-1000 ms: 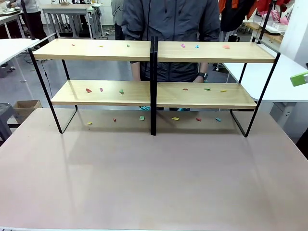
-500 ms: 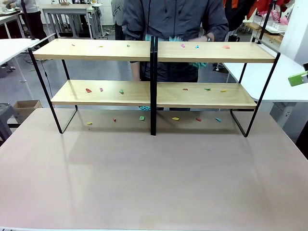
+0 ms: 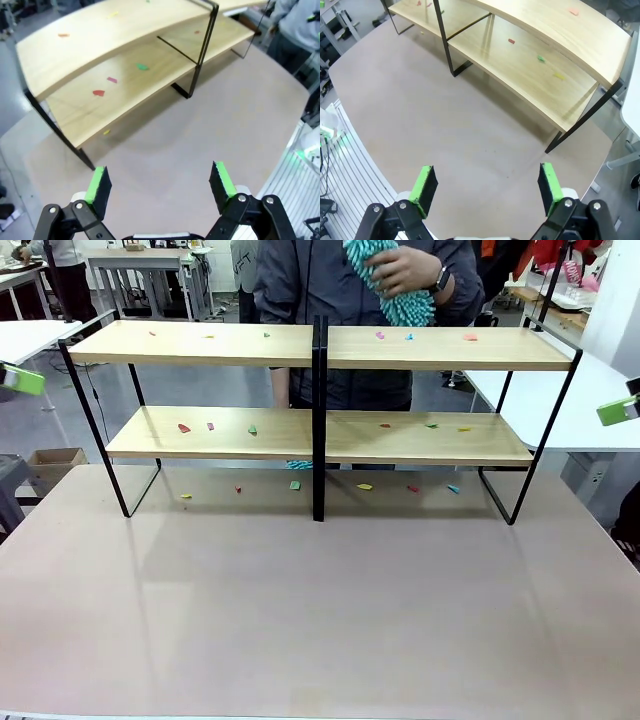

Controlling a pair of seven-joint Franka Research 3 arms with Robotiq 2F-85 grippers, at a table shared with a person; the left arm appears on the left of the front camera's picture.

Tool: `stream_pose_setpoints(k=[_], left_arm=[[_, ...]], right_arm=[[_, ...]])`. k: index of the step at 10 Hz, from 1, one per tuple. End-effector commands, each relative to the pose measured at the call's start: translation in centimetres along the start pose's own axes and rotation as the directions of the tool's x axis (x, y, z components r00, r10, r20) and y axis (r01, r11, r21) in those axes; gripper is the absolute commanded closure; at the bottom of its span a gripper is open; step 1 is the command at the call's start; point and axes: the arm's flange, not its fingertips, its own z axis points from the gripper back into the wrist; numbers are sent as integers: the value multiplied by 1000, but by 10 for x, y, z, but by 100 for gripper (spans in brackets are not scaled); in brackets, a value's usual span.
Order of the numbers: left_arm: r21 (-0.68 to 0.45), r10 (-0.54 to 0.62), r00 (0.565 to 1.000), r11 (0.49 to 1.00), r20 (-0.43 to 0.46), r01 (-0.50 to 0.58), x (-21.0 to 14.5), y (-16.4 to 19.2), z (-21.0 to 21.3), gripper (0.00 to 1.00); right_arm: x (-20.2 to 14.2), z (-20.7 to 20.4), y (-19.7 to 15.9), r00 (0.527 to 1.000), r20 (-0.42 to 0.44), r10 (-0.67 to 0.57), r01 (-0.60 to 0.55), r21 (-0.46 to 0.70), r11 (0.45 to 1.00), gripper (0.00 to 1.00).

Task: Clean the shelves.
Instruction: Pick up the Duster when the human hands it over.

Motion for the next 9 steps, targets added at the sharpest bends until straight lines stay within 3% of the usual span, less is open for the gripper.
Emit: stream_pose_setpoints(k=[1,3,7,9], left_arm=[[25,-34,999,999,-1,34,-32,-38,-23,0],[22,-45,999,999,3,45,-31,-37,-24,0],[30,-103,974,995,202,99,-36,-41,-7,0],[13,-96,970,995,225,95,-41,-37,-2,0]], right_arm=[[-28,-17,4,999,16,36,-36,19,999,0],[-30,-17,2,999,1,43,-43,17,999,0],[-27,-22,1,998,-22,59,-59,33,998,0],[-26,-25,0,998,-33,58,-57,42,997,0]])
